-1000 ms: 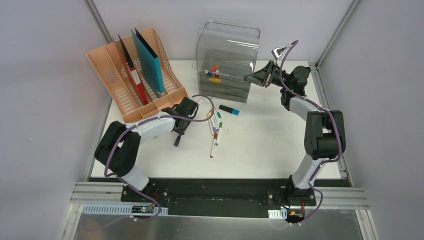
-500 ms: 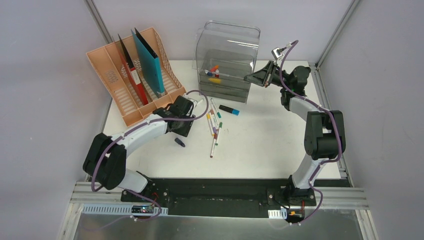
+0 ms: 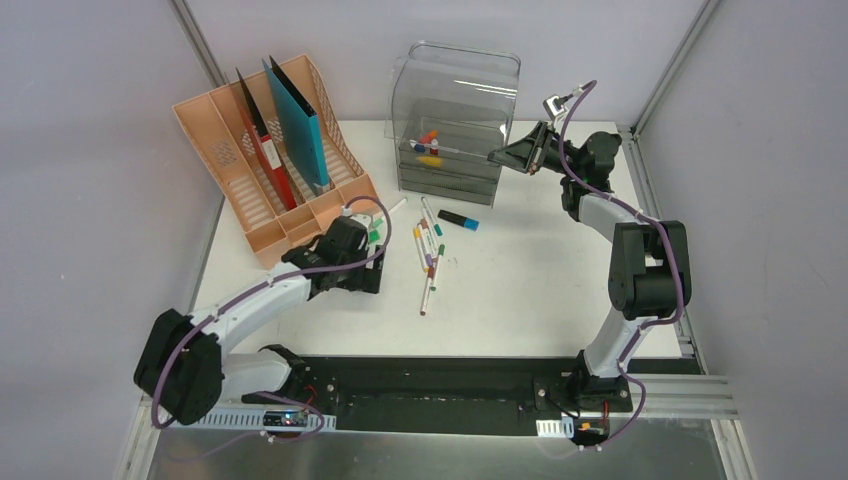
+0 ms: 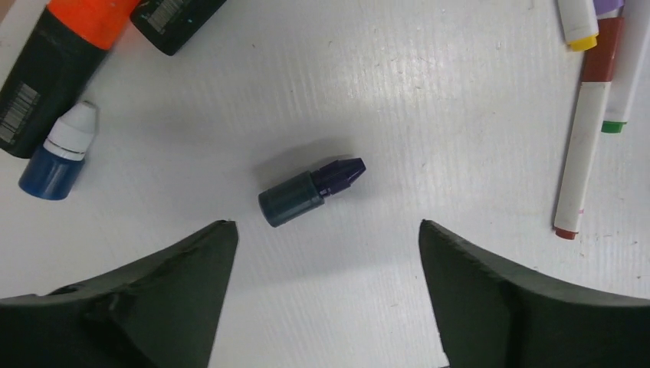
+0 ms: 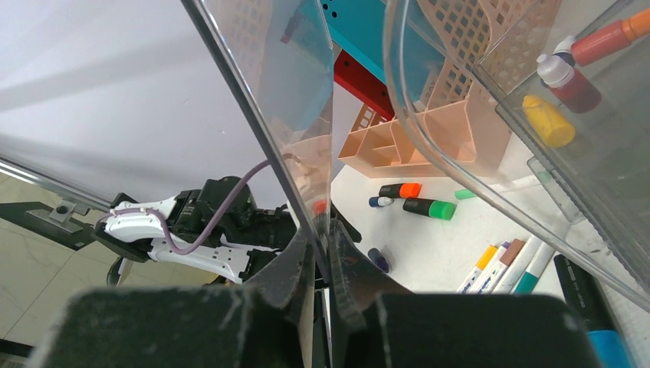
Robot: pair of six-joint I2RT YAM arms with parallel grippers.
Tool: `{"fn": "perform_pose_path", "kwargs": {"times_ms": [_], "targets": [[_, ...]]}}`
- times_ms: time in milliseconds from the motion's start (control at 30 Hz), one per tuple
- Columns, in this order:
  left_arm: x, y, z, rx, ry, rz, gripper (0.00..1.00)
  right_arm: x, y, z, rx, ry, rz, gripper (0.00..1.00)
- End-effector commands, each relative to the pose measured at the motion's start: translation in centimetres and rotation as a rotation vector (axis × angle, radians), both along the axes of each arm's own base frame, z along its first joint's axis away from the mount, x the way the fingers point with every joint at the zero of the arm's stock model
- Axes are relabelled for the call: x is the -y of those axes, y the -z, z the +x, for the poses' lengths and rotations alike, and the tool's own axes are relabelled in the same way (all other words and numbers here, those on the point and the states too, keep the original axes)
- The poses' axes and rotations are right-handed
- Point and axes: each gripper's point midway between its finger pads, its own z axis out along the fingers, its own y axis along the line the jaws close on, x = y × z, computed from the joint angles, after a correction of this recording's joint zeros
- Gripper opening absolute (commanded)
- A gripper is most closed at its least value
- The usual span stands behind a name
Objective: Organize the desk
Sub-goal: Pick up the stationery from the center of the board.
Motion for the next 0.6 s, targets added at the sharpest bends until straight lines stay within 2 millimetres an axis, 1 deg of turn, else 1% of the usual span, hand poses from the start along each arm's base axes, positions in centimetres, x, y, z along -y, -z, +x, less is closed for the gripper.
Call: {"fn": "perform_pose_path", "kwargs": {"times_ms": [0,33,133,233,267,400,500,567], "targets": [[0.4,-2.2,1.0,0.153,-0.061,-0.112,0.96,-0.4,-1.0,-0.7,-0.01,-0.043,0.002,0.05],[0.7,-2.4,1.0,0.178,-0.037,-0.133,0.99,-0.4,-0.9,-0.7,-0.011,-0.042,0.003,0.05],[1.8,-2.7,0.6,0.214,0.038,-0.199,0.99,-0.4,-0.9,-0.7,-0.012,-0.042,0.003,0.05],[1.9,-2.3,0.8,0.2,0.047,-0.198,0.98,-0.4,-0.8,-0.6,-0.014,-0.041,0.003,0.05],[2.0,-2.1,0.9,0.188,0.046,-0.191,0.97,-0.4,-0.9,-0.6,-0.012,-0.042,0.003,0.05],[2.1,-0.7,1.3,0.123,0.039,-0.152,0.88,-0.4,-1.0,-0.7,-0.01,-0.044,0.002,0.05],[1.7,0.1,1.7,0.084,0.007,-0.108,0.84,-0.3,-1.1,-0.8,-0.008,-0.044,0.002,0.05],[1.4,0.4,1.9,0.069,-0.011,-0.087,0.83,-0.4,-1.1,-0.8,-0.007,-0.045,0.002,0.05]]}}
